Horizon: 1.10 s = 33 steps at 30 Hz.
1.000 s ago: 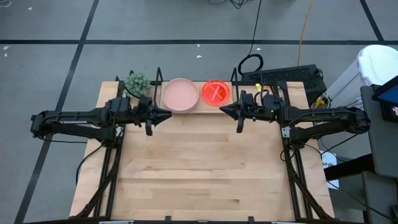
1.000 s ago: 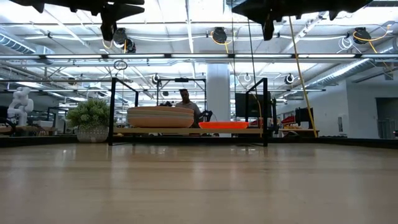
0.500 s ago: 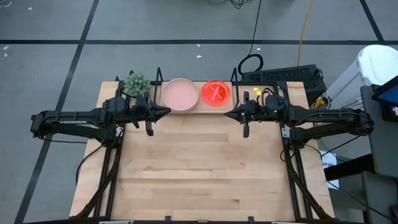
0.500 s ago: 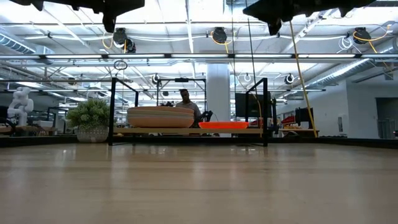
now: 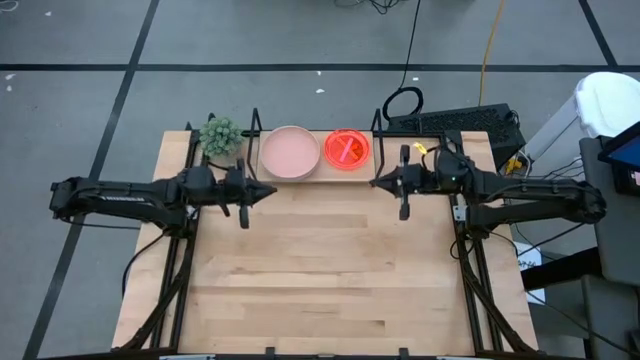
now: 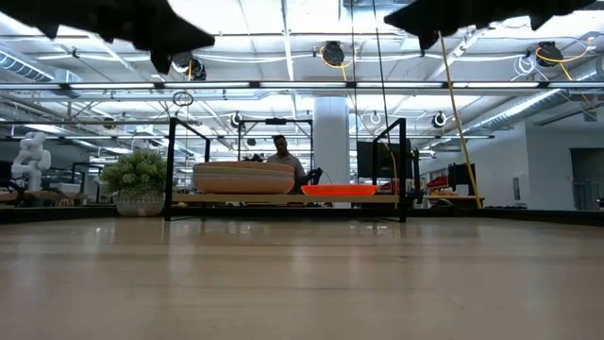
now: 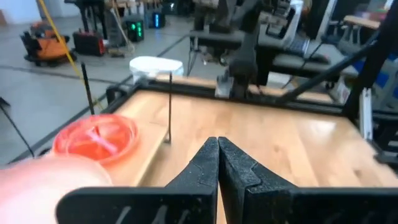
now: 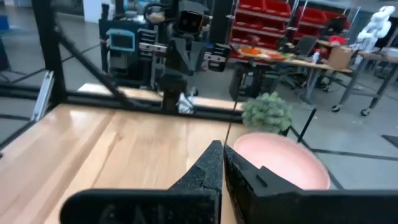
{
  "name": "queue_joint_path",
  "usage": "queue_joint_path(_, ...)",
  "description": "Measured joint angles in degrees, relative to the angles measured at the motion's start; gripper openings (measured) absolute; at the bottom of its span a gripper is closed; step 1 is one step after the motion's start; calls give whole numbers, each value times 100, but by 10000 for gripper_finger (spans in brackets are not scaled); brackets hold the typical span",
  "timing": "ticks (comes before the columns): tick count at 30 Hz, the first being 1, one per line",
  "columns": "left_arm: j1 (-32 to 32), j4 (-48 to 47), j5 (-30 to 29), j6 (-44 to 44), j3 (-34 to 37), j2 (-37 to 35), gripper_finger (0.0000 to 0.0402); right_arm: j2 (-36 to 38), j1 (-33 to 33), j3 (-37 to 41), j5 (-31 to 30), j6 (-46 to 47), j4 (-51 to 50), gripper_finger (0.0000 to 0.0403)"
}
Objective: Place and stack plates onto a shelf
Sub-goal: Return to Home Position
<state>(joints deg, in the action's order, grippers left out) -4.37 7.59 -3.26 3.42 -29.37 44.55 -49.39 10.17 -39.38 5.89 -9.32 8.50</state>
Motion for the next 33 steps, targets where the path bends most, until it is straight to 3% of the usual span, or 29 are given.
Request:
queue_joint_path(5, 15, 732, -83, 54, 554, -16, 2, 239, 0, 547, 2, 96, 244, 0)
queue_joint_path(14, 171, 1080, -79, -350, 1131, -81, 1, 789, 0, 1663, 11, 58, 503, 0)
queue_joint_path(25, 267, 2296, -111, -260, 2064, -164, 1, 1256, -2, 3475, -16, 72, 2609, 0)
queue_joint_path(33, 266, 2726, -126, -249, 2492, -162, 1, 1311, -2, 3827, -35, 53, 2676, 0)
